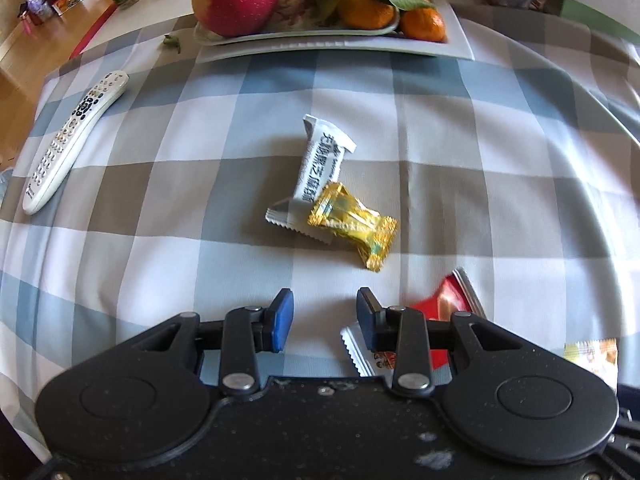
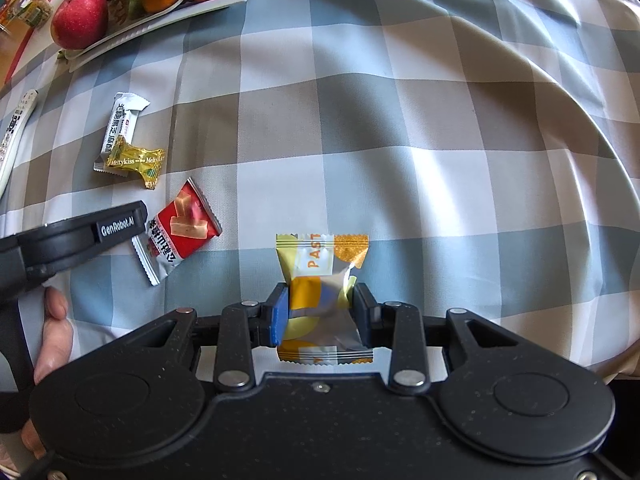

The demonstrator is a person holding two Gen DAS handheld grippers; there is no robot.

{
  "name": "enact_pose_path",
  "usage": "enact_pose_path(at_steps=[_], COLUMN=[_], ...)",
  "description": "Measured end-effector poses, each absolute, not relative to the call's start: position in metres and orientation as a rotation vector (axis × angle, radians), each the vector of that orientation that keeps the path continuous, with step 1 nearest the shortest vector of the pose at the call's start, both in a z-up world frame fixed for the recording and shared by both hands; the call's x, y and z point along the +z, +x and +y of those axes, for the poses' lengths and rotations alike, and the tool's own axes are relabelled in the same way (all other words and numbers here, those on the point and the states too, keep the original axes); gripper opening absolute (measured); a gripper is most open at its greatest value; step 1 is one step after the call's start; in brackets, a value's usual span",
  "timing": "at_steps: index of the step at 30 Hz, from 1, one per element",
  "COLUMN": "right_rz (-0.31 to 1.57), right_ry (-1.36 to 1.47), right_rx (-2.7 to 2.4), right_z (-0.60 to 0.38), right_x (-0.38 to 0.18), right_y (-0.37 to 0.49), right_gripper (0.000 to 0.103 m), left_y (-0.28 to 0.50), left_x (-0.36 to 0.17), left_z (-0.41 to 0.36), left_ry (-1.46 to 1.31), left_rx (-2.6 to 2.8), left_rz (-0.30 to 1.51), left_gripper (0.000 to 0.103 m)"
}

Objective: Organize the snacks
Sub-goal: 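Lower the left gripper onto the red-and-white packet and close it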

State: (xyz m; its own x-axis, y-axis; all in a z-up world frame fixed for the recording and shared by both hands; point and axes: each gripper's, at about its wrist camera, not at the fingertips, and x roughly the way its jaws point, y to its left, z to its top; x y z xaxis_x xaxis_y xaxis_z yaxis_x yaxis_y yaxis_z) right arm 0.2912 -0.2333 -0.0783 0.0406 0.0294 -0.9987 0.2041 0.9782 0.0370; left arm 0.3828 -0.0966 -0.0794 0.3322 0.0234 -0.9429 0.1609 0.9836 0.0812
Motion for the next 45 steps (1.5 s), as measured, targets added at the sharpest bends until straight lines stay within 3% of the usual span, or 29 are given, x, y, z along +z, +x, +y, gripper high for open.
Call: enact_pose_path(at_steps=[21, 31, 45], right_rz=[1.545, 1.543, 1.553], right_ry=[0.175, 0.197, 0.207], right_rx=[-0.153, -0.184, -0.19], right_z=[-0.231, -0.231, -0.23], right_x=[-0.086, -0.086, -0.088], right_y=[0.294, 0.293, 0.293], right_gripper=[0.043, 0.043, 0.043], left_y=[0.358, 0.359, 0.357], left_x=[-0.079, -0.058, -0.071], left_z=[-0.087, -0.09, -0.11], left_ry=[0.179, 0.087, 0.144], left_rx=[-0.168, -0.218, -0.241], left_rz=[1.322, 1.286, 1.292], left_gripper=[0.036, 0.036, 0.039])
